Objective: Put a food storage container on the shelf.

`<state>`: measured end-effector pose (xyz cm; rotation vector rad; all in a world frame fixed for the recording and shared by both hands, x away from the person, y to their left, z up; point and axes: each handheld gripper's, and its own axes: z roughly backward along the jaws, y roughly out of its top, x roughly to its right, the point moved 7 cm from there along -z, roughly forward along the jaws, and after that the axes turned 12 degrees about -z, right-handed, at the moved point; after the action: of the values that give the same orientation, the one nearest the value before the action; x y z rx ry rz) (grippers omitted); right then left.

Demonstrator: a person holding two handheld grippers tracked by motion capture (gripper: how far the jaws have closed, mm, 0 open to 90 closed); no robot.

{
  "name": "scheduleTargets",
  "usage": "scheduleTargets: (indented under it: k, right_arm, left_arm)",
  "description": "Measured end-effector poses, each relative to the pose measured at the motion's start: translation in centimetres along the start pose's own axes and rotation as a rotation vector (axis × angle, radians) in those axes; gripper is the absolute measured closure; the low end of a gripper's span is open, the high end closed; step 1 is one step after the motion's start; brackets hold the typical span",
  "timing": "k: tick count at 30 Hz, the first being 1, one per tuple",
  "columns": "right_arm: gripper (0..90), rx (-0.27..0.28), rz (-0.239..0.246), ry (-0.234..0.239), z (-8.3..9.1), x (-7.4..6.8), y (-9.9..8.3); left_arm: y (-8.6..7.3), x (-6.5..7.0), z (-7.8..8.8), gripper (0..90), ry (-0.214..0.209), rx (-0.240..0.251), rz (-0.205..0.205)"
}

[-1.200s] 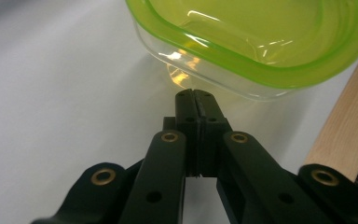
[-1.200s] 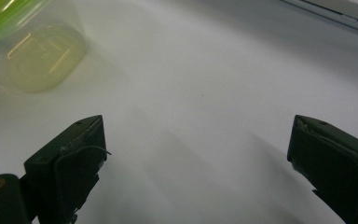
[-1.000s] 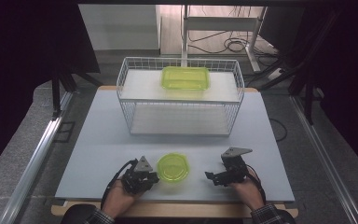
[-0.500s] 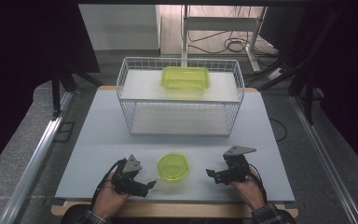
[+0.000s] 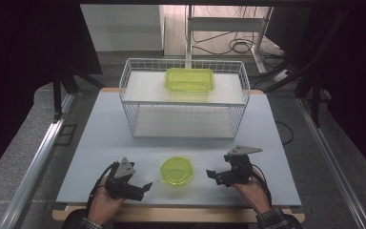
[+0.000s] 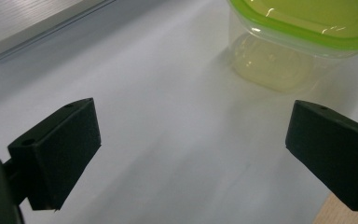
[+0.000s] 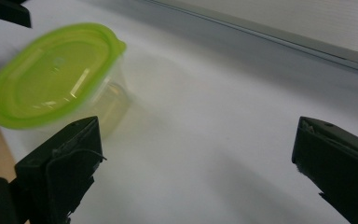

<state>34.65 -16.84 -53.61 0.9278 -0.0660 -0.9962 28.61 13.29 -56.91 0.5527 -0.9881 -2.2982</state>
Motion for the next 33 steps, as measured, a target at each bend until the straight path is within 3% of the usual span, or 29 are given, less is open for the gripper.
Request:
scheduleTargets:
  k: [8,11,18,22,28,33]
  right_arm:
    - [2.3,-0.032,-0.014,0.050,-0.5,-1.3,0.7]
    - [8.5,-0.041,-0.016,0.051,-0.5,-1.7,1.1]
    - [21.8,-0.065,-0.031,0.118,-1.4,-3.1,1.9]
    - [24.3,-0.059,-0.078,0.151,-1.9,-3.4,2.4]
    - [29.5,-0.103,-0.174,0.222,-2.9,-3.3,2.7]
    - [38.5,-0.136,-0.218,0.262,-3.6,-3.5,2.5]
  left_arm:
    - [-0.5,-0.1,0.1,3.3,0.014,-0.030,-0.026]
    - [-0.5,-0.1,0.1,3.4,0.016,-0.031,-0.030]
    - [-0.9,-0.3,0.0,3.5,0.029,-0.050,-0.036]
    - [-1.0,-0.4,-0.1,3.6,0.035,-0.062,-0.042]
    - [-1.2,-0.6,-0.1,3.7,0.042,-0.072,-0.043]
    - [-1.2,-0.6,-0.1,3.8,0.043,-0.071,-0.043]
